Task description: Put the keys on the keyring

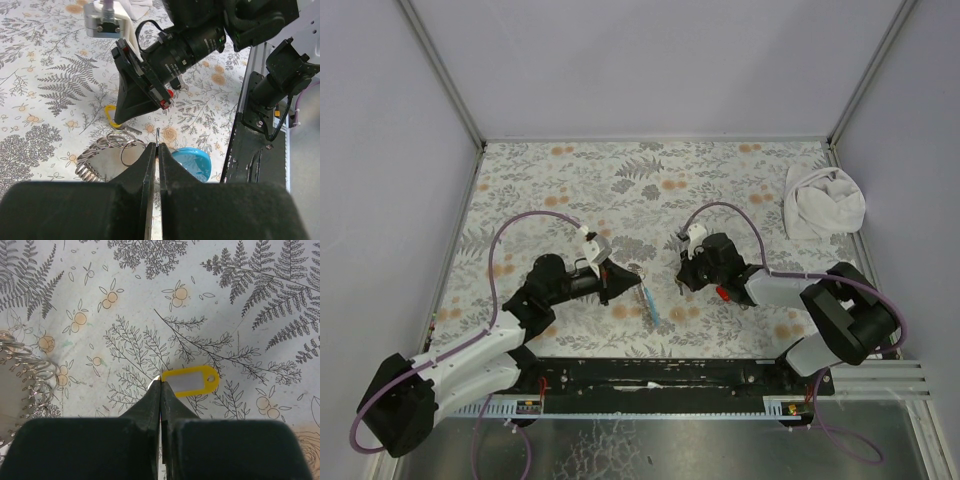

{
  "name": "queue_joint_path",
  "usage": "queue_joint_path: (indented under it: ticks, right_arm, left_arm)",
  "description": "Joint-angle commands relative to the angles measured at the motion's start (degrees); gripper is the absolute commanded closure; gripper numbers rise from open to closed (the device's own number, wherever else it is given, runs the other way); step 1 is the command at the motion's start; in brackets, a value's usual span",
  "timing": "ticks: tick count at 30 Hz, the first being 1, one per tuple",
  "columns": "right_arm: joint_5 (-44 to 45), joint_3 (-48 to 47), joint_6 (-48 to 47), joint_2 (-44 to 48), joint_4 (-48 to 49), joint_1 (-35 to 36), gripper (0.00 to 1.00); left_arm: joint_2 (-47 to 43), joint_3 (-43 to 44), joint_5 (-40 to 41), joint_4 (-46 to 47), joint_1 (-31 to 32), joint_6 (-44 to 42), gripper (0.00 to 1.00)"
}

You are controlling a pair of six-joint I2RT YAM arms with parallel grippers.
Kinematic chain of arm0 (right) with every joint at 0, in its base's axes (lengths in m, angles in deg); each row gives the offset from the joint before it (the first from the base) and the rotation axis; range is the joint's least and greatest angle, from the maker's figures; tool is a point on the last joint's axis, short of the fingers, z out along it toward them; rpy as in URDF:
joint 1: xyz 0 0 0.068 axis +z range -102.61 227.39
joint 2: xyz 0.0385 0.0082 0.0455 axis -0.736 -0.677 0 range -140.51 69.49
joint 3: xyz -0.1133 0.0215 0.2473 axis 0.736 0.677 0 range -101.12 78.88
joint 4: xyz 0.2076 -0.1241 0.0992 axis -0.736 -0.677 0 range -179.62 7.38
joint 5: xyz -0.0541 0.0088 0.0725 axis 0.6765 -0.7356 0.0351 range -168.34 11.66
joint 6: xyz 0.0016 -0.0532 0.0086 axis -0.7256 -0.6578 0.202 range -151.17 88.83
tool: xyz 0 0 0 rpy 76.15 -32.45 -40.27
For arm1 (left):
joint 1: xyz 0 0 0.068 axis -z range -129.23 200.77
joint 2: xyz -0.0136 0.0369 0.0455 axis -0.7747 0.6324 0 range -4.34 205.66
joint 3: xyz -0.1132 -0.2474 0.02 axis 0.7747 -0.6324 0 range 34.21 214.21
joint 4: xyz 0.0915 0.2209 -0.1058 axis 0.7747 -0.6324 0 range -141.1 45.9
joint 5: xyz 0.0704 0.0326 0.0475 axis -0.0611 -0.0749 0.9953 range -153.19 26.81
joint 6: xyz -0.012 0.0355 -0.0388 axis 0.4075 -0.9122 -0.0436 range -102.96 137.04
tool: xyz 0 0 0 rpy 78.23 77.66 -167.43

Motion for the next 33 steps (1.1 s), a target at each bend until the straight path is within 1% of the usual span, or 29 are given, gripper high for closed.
queue_joint_path:
  ticks: [1,4,6,11,14,19,20,21,23,25,27,28,30,31,33]
  right_arm:
    - [-1.42,3.35,2.06,0.66,15.83,-0.04,1.0]
    - [-0.81,4.58,2.57,0.22,16.26,0.2,1.0]
    - [-0.44,5.37,3.11,0.9,15.59,0.39,0.97]
    - [-0.52,4.41,3.4,2.99,8.34,0.66,0.79]
    - [-0.15,2.54,3.5,5.27,2.91,0.66,0.66]
    - [-0.35,-1.81,2.88,8.75,-5.78,0.67,0.55]
    - [-0.24,-2.72,2.71,9.23,-7.29,0.67,0.5]
    - [-0.14,-3.43,2.72,9.73,-8.28,0.67,0.43]
    - [0.07,-4.2,2.79,10.87,-8.99,0.67,0.39]
    - [0.9,-4.52,2.99,11.96,-8.77,0.67,0.31]
    - [1.52,-3.48,2.98,13.13,-6.98,0.67,0.3]
    - [1.56,-2.49,3.39,13.76,-4.62,0.67,0.31]
    - [4.07,-1.82,6.55,14.48,-3.82,0.67,0.34]
    - [5.09,-2.87,6.68,14.47,-6.13,0.59,0.34]
    - [4.57,-7.74,5.01,12.85,-14.81,0.58,0.33]
  left_arm:
    - [-1.43,-0.41,2.16,2.3,0.02,0.72,1.0]
    - [-2.09,-0.8,3.26,2.38,0.03,0.8,1.0]
    - [-2.52,-1.02,4.07,2.47,0.02,0.89,1.0]
    - [-2.75,-1.28,4.41,2.84,0.02,1.07,1.0]
    - [-2.58,-1.14,4.29,2.71,0.02,1.07,1.0]
    - [-2.7,-1.15,4.26,2.6,0.04,0.98,1.0]
    - [-2.59,-1.07,4.22,2.57,0.04,0.98,1.0]
    - [-2.61,-1.1,4.17,2.52,0.04,0.98,1.0]
    - [-2.56,-0.97,4.17,2.31,0.02,0.9,1.0]
    - [-2.74,-0.96,4.31,2.18,0.0,0.9,1.0]
    - [-3.09,-1.07,4.5,2.0,0.01,0.81,1.0]
    - [-3.17,-1.01,4.57,1.95,0.06,0.81,1.0]
    - [-3.24,-1.06,4.63,1.88,0.06,0.81,1.0]
    - [-3.27,-1.05,4.64,1.86,0.04,0.76,1.0]
    - [-3.32,-0.97,4.68,1.78,0.01,0.72,1.0]
